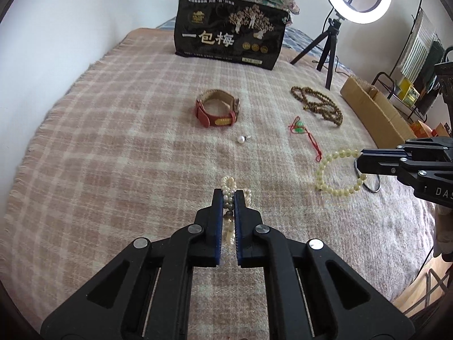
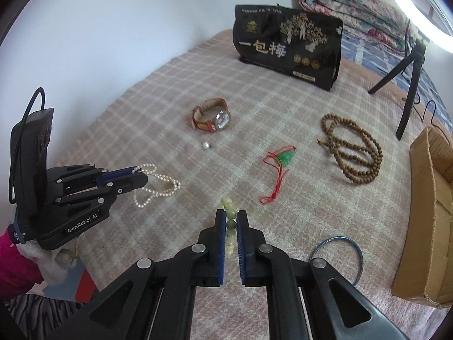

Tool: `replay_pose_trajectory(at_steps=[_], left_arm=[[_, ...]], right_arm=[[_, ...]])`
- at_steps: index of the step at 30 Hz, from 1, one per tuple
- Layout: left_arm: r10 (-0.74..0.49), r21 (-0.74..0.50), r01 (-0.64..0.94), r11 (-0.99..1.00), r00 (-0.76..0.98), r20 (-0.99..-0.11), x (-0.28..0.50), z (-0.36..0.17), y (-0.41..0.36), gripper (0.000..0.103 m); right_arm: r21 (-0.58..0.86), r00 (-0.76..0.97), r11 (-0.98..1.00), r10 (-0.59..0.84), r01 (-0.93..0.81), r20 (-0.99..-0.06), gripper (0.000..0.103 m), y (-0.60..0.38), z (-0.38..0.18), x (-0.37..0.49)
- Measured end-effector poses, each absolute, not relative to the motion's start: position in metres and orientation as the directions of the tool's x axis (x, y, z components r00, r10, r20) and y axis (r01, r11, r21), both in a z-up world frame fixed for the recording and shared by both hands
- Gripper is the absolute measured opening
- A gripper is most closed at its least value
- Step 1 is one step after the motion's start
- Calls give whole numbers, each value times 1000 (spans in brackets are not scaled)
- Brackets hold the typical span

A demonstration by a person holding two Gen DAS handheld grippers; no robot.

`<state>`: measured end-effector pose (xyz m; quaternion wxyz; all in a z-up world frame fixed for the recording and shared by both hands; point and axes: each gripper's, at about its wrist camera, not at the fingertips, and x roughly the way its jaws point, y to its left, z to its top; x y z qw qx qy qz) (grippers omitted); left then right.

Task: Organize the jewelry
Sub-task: 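Carry the pearl necklace in the left tool while the right tool carries the bracelet to the box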

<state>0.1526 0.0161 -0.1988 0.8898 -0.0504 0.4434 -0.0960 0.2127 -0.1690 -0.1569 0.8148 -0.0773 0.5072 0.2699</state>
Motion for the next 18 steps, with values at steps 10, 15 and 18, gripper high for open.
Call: replay_pose_trajectory(at_steps=[10,15,18], left_arm=[[-215,-169,134,976,654,-725,139,-156,25,5],[-228,-167,155,974,680,-697,136,-134,21,5],[-248,-178,173,969,686,-684,138,-122,16,5]], right_arm=[[130,436,867,365,-481,-823,5,-195,-114,194],[120,490,889,352,-443,-798,5,-221,-92,185],[116,519,902,340,-415,-784,5,-238,-82,180]])
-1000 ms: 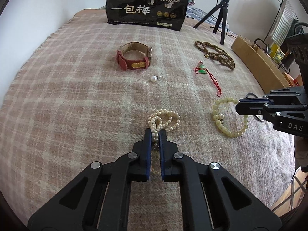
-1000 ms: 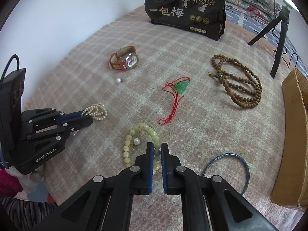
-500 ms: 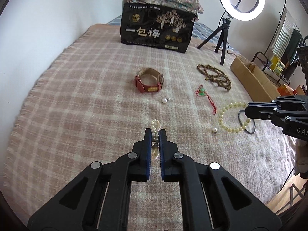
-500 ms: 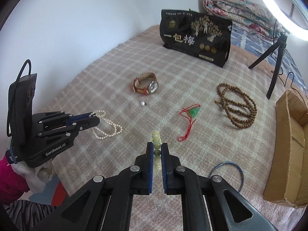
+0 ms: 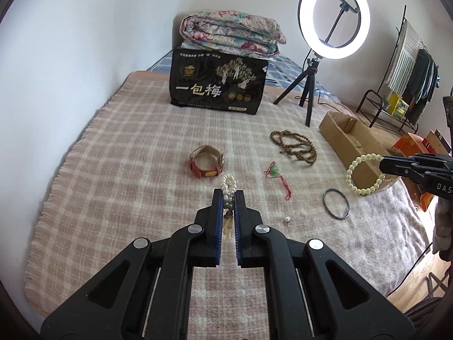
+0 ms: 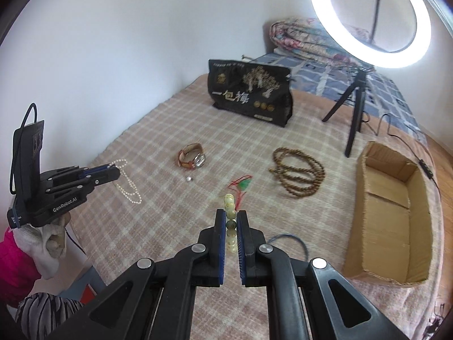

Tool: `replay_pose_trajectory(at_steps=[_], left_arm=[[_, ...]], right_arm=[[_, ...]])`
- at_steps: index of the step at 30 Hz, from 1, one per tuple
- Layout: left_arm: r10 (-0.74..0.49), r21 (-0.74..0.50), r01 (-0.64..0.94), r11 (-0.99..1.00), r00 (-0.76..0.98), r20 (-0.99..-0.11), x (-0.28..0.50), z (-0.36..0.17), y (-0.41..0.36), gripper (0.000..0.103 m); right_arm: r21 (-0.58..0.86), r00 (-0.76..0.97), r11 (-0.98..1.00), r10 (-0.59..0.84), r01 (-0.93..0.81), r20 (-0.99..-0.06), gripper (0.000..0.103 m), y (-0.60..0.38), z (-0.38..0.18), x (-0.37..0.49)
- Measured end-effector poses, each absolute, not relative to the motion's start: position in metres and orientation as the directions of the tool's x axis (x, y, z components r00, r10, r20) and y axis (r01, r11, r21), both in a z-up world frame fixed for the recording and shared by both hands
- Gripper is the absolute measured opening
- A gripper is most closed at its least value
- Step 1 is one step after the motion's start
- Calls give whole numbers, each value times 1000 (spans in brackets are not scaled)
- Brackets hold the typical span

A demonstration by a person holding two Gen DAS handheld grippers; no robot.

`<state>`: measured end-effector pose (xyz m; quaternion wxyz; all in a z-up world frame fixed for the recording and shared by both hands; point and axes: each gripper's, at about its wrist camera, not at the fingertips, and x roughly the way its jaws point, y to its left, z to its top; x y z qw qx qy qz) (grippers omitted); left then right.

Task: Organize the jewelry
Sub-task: 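Carry the pearl necklace in the left tool while the right tool carries the bracelet to the box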

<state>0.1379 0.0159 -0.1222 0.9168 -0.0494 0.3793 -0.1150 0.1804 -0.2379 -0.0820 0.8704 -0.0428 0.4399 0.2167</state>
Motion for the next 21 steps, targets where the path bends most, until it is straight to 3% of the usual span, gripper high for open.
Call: replay_pose_trajectory(at_steps=[21], left_arm=[[-374,-171,347,922,690,-620,179,-74,-83,5]], right_arm=[[97,643,982,181,-163,-744,5,-370,-55,166]])
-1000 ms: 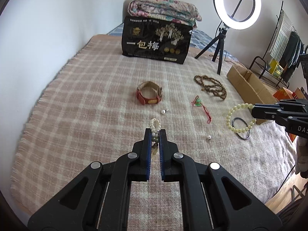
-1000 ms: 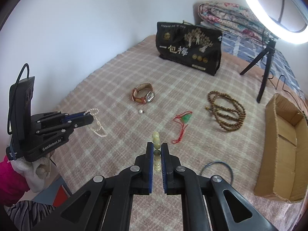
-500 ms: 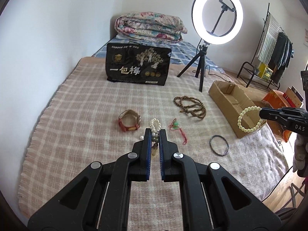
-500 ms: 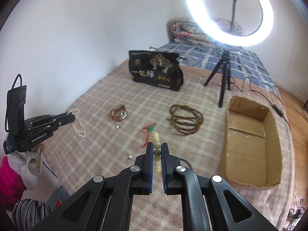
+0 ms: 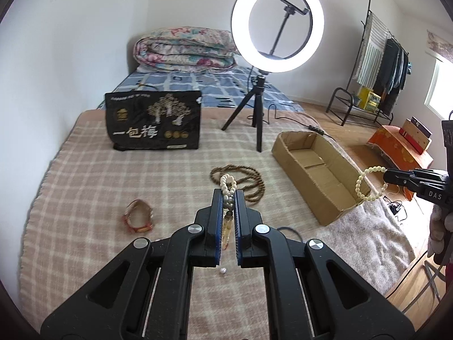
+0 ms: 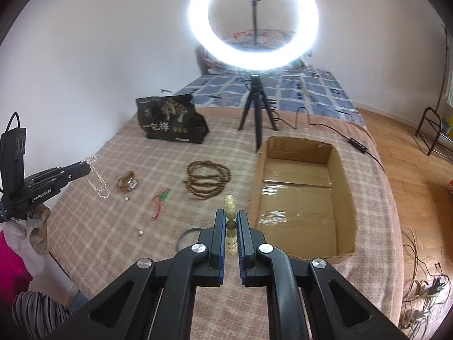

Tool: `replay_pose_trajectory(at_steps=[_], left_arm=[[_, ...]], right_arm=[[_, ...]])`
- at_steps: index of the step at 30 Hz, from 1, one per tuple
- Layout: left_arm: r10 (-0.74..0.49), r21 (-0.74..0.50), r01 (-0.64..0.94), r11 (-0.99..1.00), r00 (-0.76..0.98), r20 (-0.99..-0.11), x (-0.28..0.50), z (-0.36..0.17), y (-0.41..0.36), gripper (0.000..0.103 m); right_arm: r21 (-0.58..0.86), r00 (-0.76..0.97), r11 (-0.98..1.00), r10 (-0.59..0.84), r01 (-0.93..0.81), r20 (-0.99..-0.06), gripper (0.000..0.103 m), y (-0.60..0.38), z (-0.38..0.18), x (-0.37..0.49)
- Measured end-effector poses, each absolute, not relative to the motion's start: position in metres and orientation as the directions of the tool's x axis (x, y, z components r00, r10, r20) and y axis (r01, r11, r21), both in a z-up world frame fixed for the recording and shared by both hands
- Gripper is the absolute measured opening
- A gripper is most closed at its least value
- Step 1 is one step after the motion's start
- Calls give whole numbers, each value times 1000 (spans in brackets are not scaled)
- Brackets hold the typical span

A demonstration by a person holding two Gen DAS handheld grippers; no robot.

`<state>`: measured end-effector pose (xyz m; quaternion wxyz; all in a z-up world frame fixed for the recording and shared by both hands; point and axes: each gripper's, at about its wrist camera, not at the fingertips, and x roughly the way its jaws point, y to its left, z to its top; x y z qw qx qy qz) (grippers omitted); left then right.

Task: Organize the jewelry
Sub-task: 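Carry the pearl necklace in the left tool while the right tool carries the bracelet to the box, then open the left tool to drop the necklace while the right tool releases the bracelet into the box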

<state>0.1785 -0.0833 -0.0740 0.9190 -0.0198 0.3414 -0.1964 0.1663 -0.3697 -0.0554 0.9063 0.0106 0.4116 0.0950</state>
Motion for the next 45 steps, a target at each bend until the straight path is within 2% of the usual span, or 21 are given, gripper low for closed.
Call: replay_pose_trajectory(at_steps=[18,30,37,45], left_arm=[[-512,-208,500,841,608,-607,249,-66,-208,5],[-543,-212,551,807,552,-632,296,-82,-289,5],[-552,-236,550,801,525,-647,313,-93,-313,5],[-529,-205,552,808,527,-665,316,-100,-327,5]], right_arm=[[117,657,993,104,-24,-747,5,-446,-74,182],[123,637,992,96,-1,-765,5,-471,-98,200],[133,624,991,101,4,-775,5,-476,-110,208],[148,610,989,109,14,-785,5,-481,-119,213]])
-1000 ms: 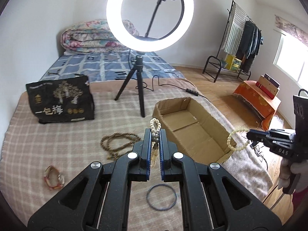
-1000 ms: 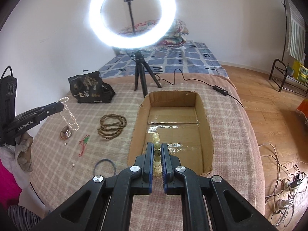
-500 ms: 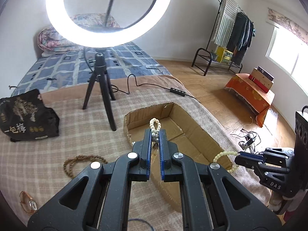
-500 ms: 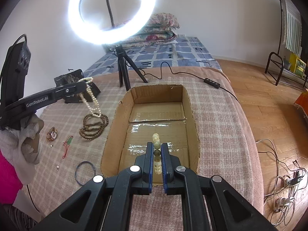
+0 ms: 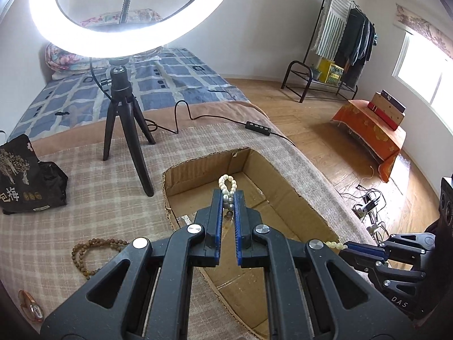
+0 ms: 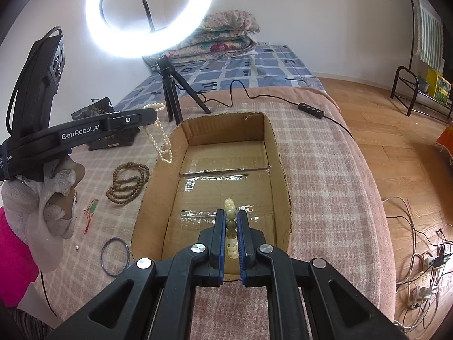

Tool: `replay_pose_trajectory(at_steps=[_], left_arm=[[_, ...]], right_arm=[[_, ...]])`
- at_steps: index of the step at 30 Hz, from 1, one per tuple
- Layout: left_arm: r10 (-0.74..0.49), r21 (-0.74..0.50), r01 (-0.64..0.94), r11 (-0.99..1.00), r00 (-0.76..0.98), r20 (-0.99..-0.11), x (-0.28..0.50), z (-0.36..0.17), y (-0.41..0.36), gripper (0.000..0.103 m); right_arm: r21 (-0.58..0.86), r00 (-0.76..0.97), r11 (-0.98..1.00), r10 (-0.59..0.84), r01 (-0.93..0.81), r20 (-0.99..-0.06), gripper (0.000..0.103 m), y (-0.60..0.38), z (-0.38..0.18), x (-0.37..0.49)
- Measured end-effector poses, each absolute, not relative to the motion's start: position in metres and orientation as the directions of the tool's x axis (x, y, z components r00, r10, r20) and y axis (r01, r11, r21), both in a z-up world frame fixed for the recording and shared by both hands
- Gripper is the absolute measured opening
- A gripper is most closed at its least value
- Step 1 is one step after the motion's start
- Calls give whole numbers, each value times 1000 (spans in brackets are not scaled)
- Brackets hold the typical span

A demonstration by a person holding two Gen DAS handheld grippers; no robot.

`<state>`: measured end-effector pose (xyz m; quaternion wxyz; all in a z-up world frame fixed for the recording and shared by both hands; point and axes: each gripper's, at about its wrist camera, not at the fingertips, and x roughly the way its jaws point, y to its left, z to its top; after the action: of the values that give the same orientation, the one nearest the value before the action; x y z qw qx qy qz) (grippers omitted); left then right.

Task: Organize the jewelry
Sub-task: 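Open the left tool to drop the necklace while the right tool releases the bracelet into the box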

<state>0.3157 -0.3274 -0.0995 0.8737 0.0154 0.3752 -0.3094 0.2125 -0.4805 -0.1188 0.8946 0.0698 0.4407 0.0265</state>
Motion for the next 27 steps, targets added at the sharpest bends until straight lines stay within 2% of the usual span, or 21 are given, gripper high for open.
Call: replay_pose_trajectory(at_steps=[4,5,7,13,15,17,21,23,27], left_arm=[[-524,-194,555,809,530,-666,314,-98,-330,5],[-521,-192,555,809,528,-670,314,-99,-331,11],[-523,-191,558,808,528,-669,312,-97,-331,20],[-515,-181,554,813,538,-667,307,-94,-324,20],[-516,-185,549,815,542,-663,305,-91,-319,20],[-516,-184,547,816,547,-660,303,-87,-315,20],[-503,-163,542,825,571,-649,295,-77,-304,20],[-499,-159,536,829,582,-643,292,-72,-296,20],[-490,-159,519,840,599,-634,285,-62,-278,20]], right_arm=[[153,614,988,111,16,-781,9,-481,-118,212],[152,615,988,111,16,-781,19,-481,-118,212],[147,622,989,106,15,-776,30,-480,-117,211],[130,627,991,91,16,-774,33,-475,-113,207],[128,628,992,89,18,-773,39,-473,-111,205],[123,633,992,82,20,-770,51,-471,-109,203],[110,646,994,70,22,-760,63,-464,-101,197],[101,653,995,63,21,-755,73,-460,-96,194],[91,666,996,54,22,-744,81,-453,-87,189]])
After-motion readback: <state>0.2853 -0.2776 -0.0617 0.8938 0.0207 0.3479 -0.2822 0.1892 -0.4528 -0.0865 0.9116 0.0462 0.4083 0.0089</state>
